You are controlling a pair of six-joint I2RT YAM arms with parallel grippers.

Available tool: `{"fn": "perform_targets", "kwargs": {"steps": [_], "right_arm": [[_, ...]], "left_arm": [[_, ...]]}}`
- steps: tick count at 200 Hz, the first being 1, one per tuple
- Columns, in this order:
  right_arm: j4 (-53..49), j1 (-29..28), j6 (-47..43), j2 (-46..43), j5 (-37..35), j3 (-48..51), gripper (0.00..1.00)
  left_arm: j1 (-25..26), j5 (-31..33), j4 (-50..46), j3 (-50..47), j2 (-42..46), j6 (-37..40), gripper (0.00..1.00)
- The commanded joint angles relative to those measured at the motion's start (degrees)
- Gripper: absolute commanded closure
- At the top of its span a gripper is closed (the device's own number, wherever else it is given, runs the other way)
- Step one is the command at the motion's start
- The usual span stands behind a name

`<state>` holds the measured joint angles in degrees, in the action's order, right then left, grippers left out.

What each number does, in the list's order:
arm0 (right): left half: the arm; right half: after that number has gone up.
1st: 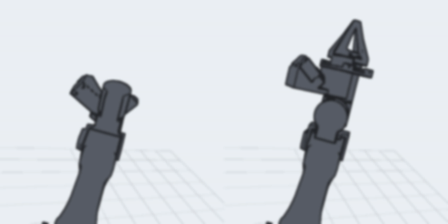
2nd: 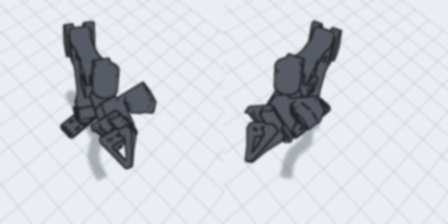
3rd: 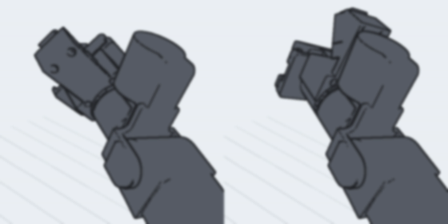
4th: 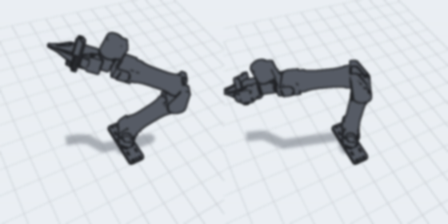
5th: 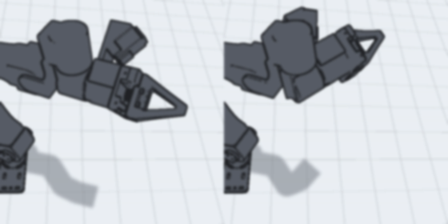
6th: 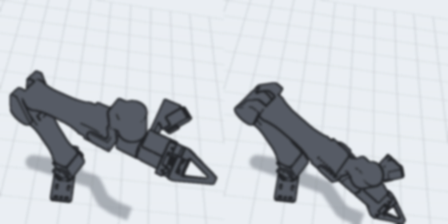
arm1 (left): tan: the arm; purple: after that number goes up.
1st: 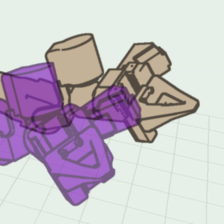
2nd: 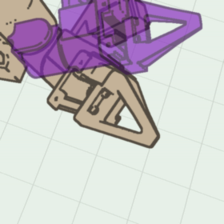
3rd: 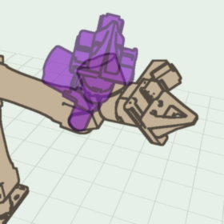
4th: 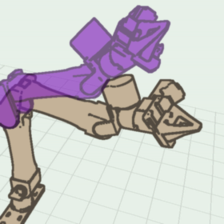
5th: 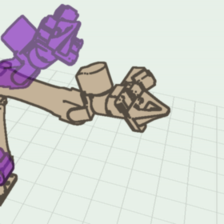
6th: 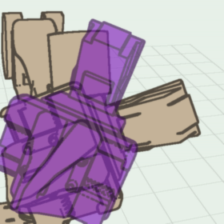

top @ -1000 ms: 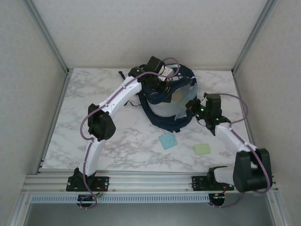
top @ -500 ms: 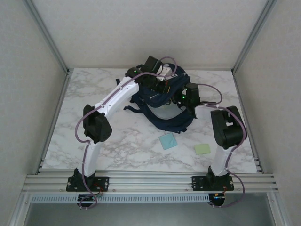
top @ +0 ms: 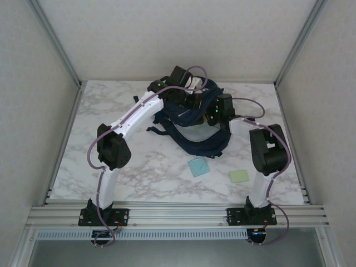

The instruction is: Pack the student bag

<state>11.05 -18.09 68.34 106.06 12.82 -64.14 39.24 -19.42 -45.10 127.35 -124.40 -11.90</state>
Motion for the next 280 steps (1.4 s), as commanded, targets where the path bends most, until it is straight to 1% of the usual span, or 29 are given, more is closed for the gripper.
{"fn": "perform_targets", "kwargs": {"steps": [1,34,69,75,87,100,107,121,140,154,176,194,205,215,223,236,251,263,280], "right_arm": [[-14.1,0.7,-4.7,-6.6,-3.9,1.5,0.25],[-24.8,1.8,-10.9,-15.9,-4.6,4.0,0.24],[-37.0,1.9,-18.4,-26.8,-8.6,6.6,0.24],[-38.9,1.9,-19.5,-28.6,-9.5,7.2,0.24],[-41.8,1.8,-21.3,-31.6,-10.8,8.2,0.24],[-44.6,1.9,-22.9,-34.0,-11.9,8.5,0.24],[-45.7,1.9,-23.7,-34.7,-12.4,8.5,0.23],[-46.8,1.9,-25.0,-35.5,-13.2,8.4,0.24],[-47.1,1.9,-25.8,-34.9,-14.7,7.8,0.23],[-46.0,1.9,-25.8,-33.4,-14.7,7.5,0.23],[-42.6,1.8,-25.8,-30.5,-13.1,7.1,0.23],[-40.2,1.9,-26.4,-28.0,-12.7,6.6,0.24],[-39.5,1.9,-27.1,-26.5,-12.8,6.1,0.24],[-39.2,1.9,-27.9,-25.4,-12.9,5.6,0.25],[-39.1,1.9,-28.4,-24.8,-13.0,5.3,0.26],[-39.1,1.8,-29.1,-23.9,-13.0,5.0,0.26],[-38.9,1.9,-29.7,-23.4,-12.8,5.1,0.26],[-38.8,1.9,-29.9,-23.4,-13.1,5.7,0.26],[-38.4,1.9,-29.7,-23.4,-13.3,6.7,0.26]], "left_arm": [[-0.2,-0.6,3.1,0.6,2.3,-1.7,1.0],[-0.4,1.6,3.2,0.0,1.5,-1.6,1.0],[-0.6,3.0,2.0,-1.0,1.7,-2.0,1.0],[-0.6,3.4,2.0,-1.9,2.2,-2.0,0.94],[-0.7,4.9,3.1,-5.1,4.2,-2.0,0.74],[-1.1,6.6,4.7,-10.0,7.3,-1.9,0.56],[-1.4,7.5,6.1,-12.9,8.9,-2.0,0.48],[-2.3,9.6,8.8,-19.8,13.1,-2.0,0.41],[-4.4,12.3,11.8,-28.8,18.0,-2.5,0.37],[-6.5,13.8,12.8,-33.6,20.3,-3.9,0.34],[-10.0,13.7,15.7,-40.3,22.2,-8.6,0.33],[-12.2,12.7,19.7,-44.3,22.0,-11.8,0.37],[-13.2,12.1,21.4,-45.3,20.9,-12.0,0.44],[-13.6,11.3,22.9,-45.4,19.5,-10.9,0.57],[-13.7,10.4,23.6,-44.8,17.9,-9.4,0.65],[-13.7,8.5,24.9,-43.3,15.3,-6.8,0.74],[-13.7,5.1,26.7,-41.5,12.5,-4.9,0.74],[-13.6,2.4,28.4,-40.6,10.9,-3.6,0.71],[-13.6,2.0,28.7,-38.8,7.7,-2.3,0.68]]}}
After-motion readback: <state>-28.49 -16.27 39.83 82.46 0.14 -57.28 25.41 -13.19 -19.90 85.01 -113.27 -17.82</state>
